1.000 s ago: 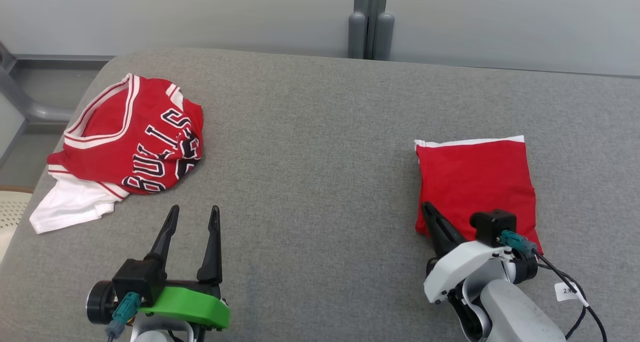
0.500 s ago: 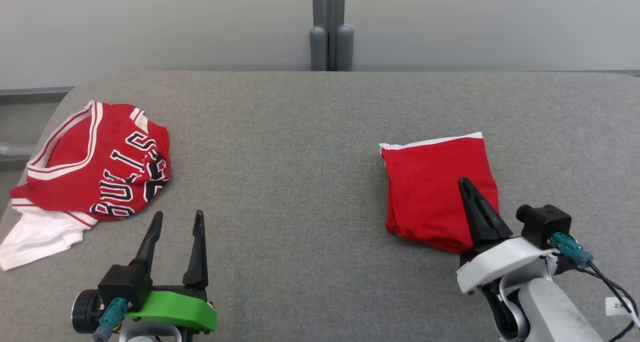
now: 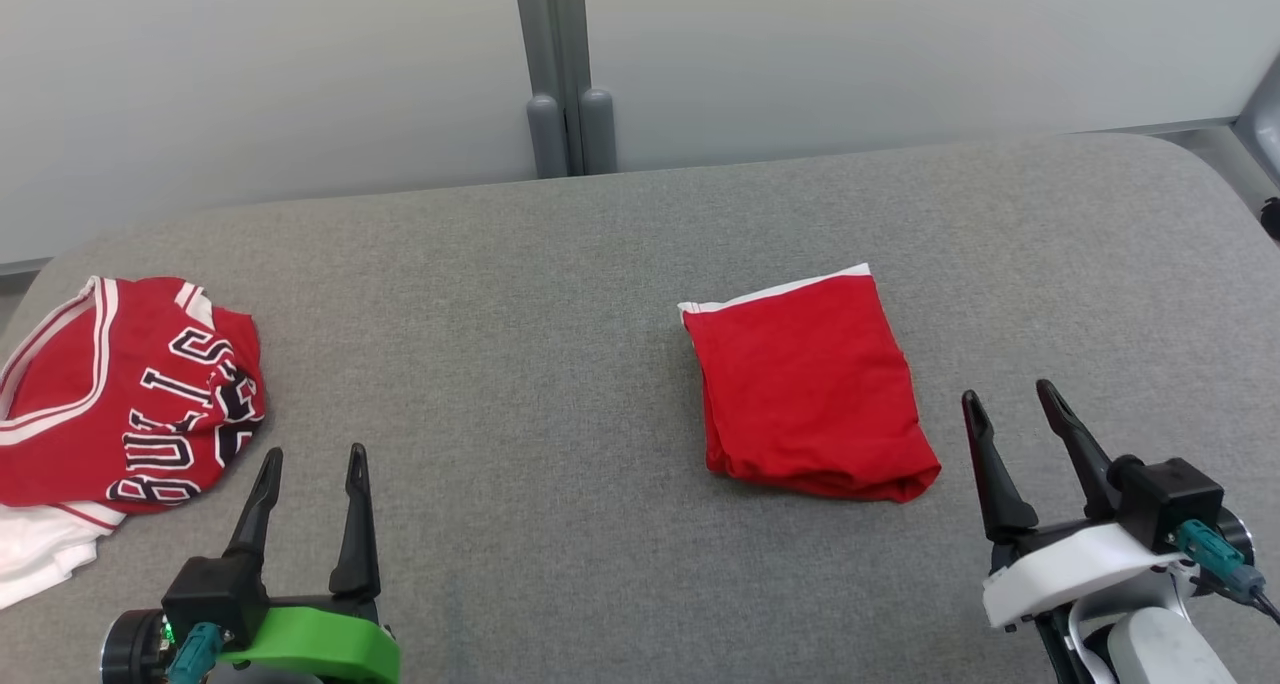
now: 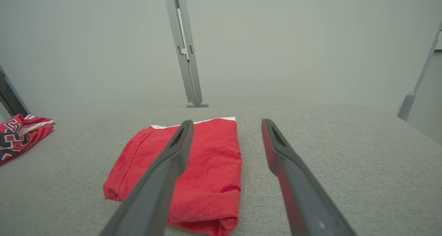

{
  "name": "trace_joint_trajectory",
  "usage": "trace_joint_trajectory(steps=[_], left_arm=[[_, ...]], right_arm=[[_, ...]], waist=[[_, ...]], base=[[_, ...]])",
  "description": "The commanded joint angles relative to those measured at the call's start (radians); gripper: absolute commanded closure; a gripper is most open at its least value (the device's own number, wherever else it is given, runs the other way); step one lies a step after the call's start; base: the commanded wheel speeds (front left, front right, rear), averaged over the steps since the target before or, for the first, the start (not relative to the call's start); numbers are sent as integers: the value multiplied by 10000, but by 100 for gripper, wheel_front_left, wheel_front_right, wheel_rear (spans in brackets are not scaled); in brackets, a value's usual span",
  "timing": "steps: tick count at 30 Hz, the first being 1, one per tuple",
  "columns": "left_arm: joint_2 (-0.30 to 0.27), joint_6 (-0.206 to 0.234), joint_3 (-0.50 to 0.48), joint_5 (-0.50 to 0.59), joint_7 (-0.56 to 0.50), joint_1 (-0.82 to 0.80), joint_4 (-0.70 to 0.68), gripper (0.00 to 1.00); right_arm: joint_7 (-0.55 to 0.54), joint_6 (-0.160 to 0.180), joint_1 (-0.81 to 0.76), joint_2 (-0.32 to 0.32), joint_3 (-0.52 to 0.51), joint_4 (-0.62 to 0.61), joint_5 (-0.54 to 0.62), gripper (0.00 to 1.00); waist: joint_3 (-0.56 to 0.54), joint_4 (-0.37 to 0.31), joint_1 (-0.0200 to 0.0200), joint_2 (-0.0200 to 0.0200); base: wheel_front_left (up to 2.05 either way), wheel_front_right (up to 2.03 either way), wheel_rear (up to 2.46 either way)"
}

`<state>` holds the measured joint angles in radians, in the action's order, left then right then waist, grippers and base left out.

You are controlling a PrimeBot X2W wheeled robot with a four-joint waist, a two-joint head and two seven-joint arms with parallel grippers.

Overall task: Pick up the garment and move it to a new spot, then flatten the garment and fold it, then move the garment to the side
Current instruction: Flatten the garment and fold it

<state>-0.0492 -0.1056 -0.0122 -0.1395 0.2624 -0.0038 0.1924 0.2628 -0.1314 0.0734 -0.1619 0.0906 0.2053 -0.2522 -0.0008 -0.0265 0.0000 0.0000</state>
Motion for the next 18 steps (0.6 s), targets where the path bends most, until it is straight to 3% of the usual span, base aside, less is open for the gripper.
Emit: trace_joint_trajectory(steps=[1,8,18], left_arm=[[-28,-20,-72,76,35,224,-58,0],[-28,-74,-257,218,35,509,-90,0],[-89,-160,-338,291,35,952,-65,0]], right_arm=[[28,15,-258,41,-140,-112,92,0],[28,15,-975,121,-711,-607,264,0],[28,15,-1316,174,-768,-836,80,0]], waist=[[-108,-105,0,0],[-327,-214,0,0],[-500,-179,0,0]], base=[[0,0,0],[0,0,0],[0,0,0]])
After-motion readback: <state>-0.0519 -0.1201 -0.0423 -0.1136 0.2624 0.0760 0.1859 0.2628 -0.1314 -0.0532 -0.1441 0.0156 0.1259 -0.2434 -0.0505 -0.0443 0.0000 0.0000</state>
